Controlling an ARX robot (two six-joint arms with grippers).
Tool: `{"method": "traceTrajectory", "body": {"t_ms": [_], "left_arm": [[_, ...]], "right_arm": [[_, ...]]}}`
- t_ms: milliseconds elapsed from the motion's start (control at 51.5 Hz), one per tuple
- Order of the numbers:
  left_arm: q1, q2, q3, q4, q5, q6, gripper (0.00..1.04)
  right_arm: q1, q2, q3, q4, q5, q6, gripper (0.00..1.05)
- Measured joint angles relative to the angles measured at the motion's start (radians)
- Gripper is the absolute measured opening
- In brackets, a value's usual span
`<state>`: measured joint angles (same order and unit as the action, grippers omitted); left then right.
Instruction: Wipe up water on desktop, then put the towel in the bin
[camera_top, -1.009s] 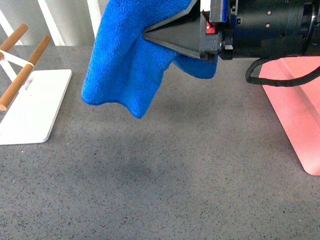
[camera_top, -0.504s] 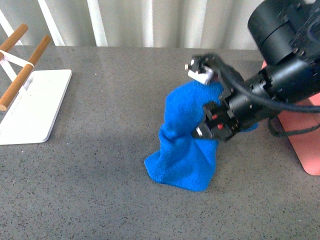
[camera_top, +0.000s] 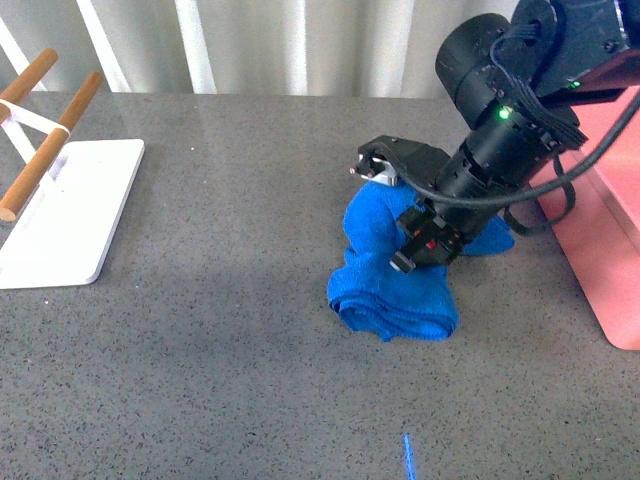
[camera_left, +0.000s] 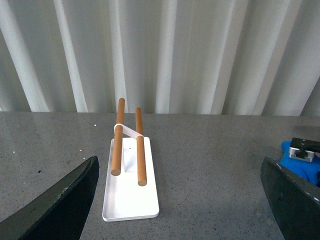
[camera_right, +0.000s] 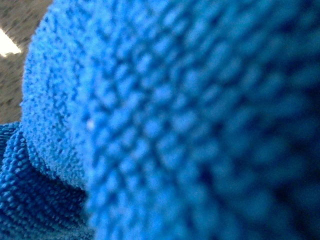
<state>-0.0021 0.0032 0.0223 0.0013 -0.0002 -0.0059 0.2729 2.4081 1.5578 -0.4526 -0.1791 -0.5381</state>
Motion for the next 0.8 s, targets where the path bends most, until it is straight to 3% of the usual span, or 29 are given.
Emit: {"method": "traceTrajectory", "body": {"t_ms": [504, 795], "left_arm": [[0.0, 0.0, 0.0, 0.0, 0.0, 0.0, 0.98], [0.0, 0.0, 0.0, 0.0, 0.0, 0.0, 0.98]], "right_arm": [[0.035, 0.226, 0.488, -0.169, 0.213, -0.008, 0.05], [0.111, 0.234, 0.505, -0.159, 0.23, -0.008, 0.05]]}}
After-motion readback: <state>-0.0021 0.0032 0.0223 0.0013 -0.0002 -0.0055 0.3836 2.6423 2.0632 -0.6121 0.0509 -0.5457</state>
